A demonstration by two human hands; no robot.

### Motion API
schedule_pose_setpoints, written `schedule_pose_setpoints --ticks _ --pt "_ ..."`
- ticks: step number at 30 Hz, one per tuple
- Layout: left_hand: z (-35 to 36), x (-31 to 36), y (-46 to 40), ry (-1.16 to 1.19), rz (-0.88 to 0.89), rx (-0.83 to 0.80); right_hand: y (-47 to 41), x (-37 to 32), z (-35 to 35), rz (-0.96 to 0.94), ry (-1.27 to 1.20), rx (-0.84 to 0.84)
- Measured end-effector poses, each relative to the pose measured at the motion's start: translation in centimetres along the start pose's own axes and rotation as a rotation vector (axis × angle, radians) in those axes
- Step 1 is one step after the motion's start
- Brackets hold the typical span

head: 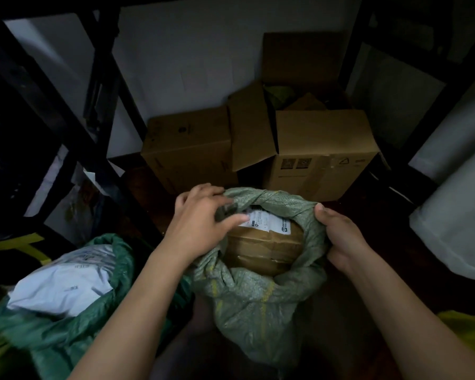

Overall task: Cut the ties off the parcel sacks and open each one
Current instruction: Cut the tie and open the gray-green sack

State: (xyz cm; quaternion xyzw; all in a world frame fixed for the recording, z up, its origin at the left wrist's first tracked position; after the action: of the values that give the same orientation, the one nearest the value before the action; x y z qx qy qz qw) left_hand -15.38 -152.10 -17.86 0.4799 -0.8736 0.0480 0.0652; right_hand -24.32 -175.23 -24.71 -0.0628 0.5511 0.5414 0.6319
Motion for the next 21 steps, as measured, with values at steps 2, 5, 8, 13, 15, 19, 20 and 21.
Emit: schedule_pose_setpoints --ticks 2,5,8,13,15,19,20,21 --pt "0.0 0.6 0.4 -0.234 -0.063 -0.077 0.1 0.1 0.2 0.001 -0.01 0.009" --pt "-0.5 2.5 1.7 -0.576 -0.096 0.112 0.2 0.6 0.3 0.021 -0.029 0.008" --pt "0.5 4.3 2.2 -0.549 -0.153 0.198 0.6 1.4 0.5 0.066 -0.069 -0.009" --pt "3.7 1.0 0.6 -0.32 -0.372 -0.067 1.1 1.2 0.6 0.124 -0.074 0.021" --pt "4.4 0.1 -0.1 -0.132 -0.397 -0.04 1.0 1.2 0.5 0.142 -0.031 0.028" --pt "5.1 -0.3 -0.5 0.345 -0.501 0.143 0.7 0.1 0.0 0.057 0.085 0.079" --pt "5.1 -0.6 -0.6 0.617 -0.609 0.174 0.5 -0.3 -0.2 0.017 0.145 0.112" --pt "5.1 -1.0 -0.7 0.913 -0.721 0.204 0.3 -0.7 -0.5 -0.017 0.212 0.14"
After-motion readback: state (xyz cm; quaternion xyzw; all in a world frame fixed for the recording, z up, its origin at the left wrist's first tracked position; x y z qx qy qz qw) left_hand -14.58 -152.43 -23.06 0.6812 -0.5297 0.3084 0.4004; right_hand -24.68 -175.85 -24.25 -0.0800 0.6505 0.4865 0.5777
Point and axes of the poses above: each hand's wrist, its own y-axis away from the middle knuckle, its own z-axis out of the palm, x = y × z, the point moved 3 cm from there along -y, towards the middle knuckle, and after that the axes turned 12 degrees about -y, right-handed, at the moved point
